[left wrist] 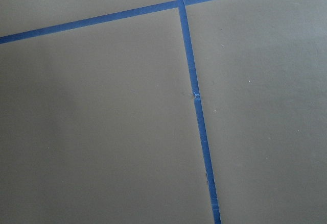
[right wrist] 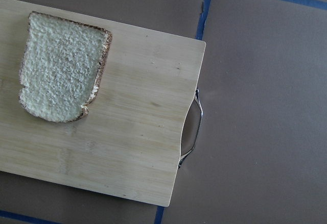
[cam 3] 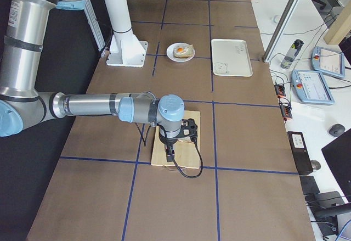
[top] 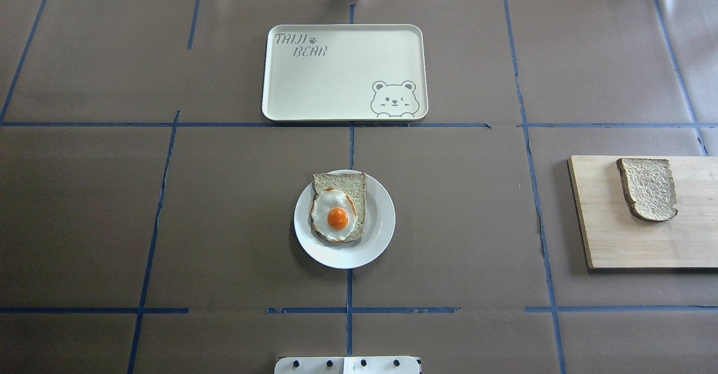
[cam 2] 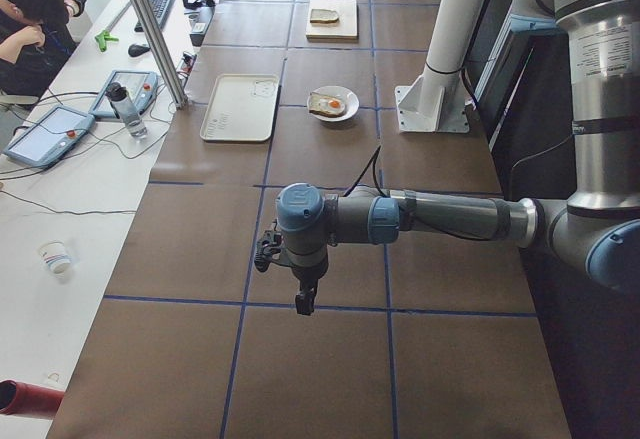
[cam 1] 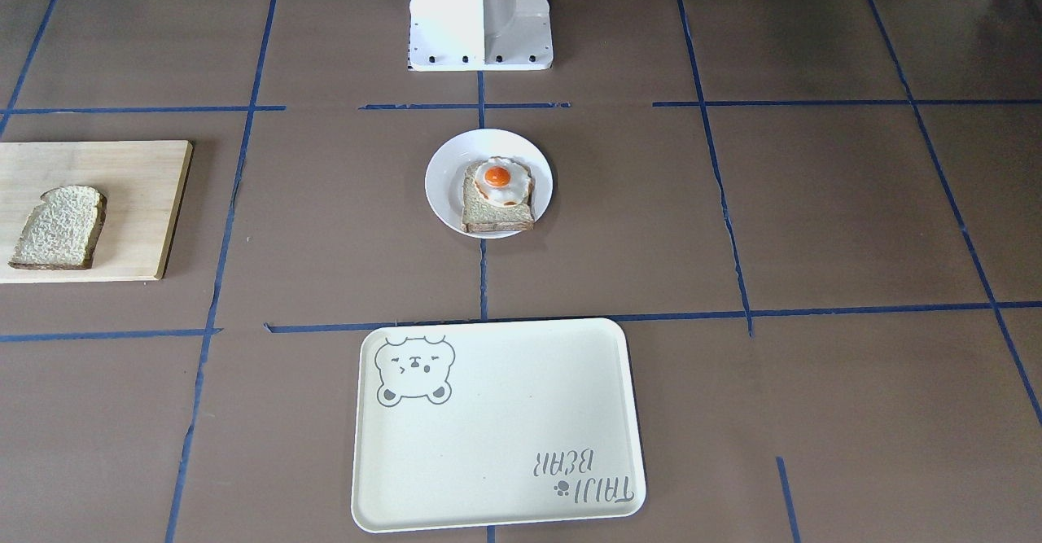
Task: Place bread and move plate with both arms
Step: 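Move the right gripper toward the bread slice on the bamboo board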
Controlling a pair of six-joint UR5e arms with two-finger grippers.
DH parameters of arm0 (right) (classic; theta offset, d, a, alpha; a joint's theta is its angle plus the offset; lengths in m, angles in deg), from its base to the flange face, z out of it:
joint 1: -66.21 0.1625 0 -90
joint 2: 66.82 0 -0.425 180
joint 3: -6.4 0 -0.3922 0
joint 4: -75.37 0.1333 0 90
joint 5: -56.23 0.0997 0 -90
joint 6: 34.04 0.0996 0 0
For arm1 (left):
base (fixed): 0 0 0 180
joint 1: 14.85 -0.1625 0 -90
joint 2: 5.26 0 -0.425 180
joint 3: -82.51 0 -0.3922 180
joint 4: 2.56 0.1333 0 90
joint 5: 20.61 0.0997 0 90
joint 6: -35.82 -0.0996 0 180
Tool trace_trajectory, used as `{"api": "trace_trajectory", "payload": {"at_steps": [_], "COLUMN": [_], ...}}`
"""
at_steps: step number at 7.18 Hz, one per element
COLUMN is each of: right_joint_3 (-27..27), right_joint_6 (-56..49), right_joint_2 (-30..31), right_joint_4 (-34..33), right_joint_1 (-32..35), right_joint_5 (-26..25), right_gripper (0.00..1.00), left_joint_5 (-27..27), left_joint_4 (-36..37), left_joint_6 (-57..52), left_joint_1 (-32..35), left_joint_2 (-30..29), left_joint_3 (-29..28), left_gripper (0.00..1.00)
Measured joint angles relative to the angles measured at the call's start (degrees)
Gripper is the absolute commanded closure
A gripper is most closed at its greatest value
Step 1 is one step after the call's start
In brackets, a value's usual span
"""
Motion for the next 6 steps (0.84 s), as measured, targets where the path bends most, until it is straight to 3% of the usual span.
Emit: {"api": "trace_trajectory", "payload": {"at_steps": [4,6], "right_joint_3": [0.0,-1.4], "right_joint_6": [1.0,9.0], "right_joint_2": [-0.3,-0.8], "right_joint_4": [0.3,8.1], "right_joint_1": [-1.0,-6.1], "right_joint_5": [0.3,2.0], "right_gripper": [0.0,0.0], "left_joint_5": [0.0,-0.2], "left_joint_4": [-0.1,-0.1], "left_joint_6": [0.1,0.1], "left_joint_1": [0.0,0.0], "left_joint_2": [0.0,0.0], "left_joint_3": [-0.1,-0.2], "left_gripper": [0.0,0.0]}}
